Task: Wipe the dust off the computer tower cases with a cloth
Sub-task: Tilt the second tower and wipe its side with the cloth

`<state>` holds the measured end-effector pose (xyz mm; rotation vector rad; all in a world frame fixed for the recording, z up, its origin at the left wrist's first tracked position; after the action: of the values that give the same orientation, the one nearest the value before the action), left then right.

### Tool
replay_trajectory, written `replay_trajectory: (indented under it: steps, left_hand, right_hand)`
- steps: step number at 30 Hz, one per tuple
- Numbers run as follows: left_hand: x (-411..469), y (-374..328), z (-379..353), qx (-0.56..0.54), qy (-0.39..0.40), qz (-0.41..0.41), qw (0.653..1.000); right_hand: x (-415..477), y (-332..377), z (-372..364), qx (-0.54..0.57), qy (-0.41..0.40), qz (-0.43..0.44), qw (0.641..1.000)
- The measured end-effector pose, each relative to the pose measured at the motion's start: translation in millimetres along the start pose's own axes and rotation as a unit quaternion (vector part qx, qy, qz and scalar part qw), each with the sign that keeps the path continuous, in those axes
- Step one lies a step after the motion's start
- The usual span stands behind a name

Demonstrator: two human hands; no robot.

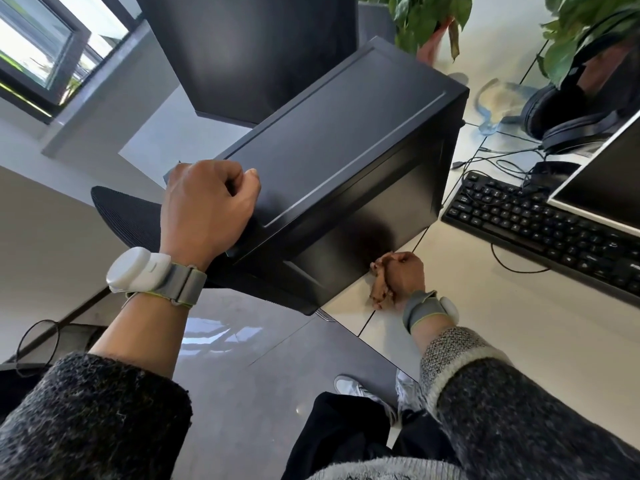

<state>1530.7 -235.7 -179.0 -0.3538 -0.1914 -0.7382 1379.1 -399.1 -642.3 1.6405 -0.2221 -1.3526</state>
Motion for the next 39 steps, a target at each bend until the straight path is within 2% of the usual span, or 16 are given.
replay_trajectory:
  steps: [2, 6, 8, 12, 14, 19, 21, 27, 33, 35, 39]
  left_hand:
    - [0.5, -0.6, -0.5, -0.001, 0.002, -0.004, 1.000]
    - [0.1, -2.2, 0.9, 0.003, 0.000, 0.011, 1.000]
    - [0.0, -3.9, 1.6, 0.003, 0.001, 0.009, 1.000]
    - [-0.6, -4.6, 1.5, -0.006, 0.004, 0.012, 1.000]
    - [-0.1, -3.1, 1.9, -0.005, 0.002, 0.009, 1.000]
    - [1.1, -0.7, 0.4, -0.006, 0.006, 0.002, 1.000]
    - [2.1, -0.2, 0.7, -0.001, 0.004, 0.002, 1.000]
    - [1.0, -2.8, 1.2, -0.001, 0.005, -0.002, 1.000]
    - [3.0, 0.5, -0.9, -0.003, 0.006, -0.002, 1.000]
    - [2.1, -0.8, -1.2, 0.000, 0.004, -0.003, 1.000]
    - [2.1, -0.8, -0.9, -0.001, 0.005, 0.000, 1.000]
  right_hand:
    - [-6.6, 8.2, 2.8, -0.013, -0.003, -0.007, 1.000]
    - [-100.8, 79.1, 5.1, 0.046, -0.016, 0.035, 0.998]
    - [-109.5, 82.7, 5.1, 0.030, -0.025, 0.055, 0.998]
    - [-96.0, 77.2, 10.2, -0.069, -0.006, 0.026, 0.997]
    - [-104.8, 87.5, 14.5, -0.094, -0.020, 0.048, 0.994]
    - [-136.1, 112.9, 19.8, 0.060, -0.061, 0.200, 0.976]
    - [-136.7, 113.6, 15.3, 0.071, -0.059, 0.219, 0.971]
    - [-110.8, 98.0, 26.8, -0.032, -0.071, 0.138, 0.987]
    - [-130.6, 122.8, 21.9, 0.069, -0.058, 0.220, 0.971]
    - [-124.7, 115.9, 22.1, 0.052, -0.056, 0.195, 0.978]
    - [-102.7, 95.8, 29.2, -0.005, -0.052, 0.077, 0.996]
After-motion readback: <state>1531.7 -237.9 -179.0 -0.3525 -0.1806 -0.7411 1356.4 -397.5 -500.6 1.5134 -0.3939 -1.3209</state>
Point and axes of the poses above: each hand's wrist, its own x-axis towards the middle knuckle, its own z-axis out of the back of the hand, y = z × x, the point moved 5 cm from there along x, towards the middle knuckle, and after that the axes turned 1 degree about y, right-handed, at the moved point
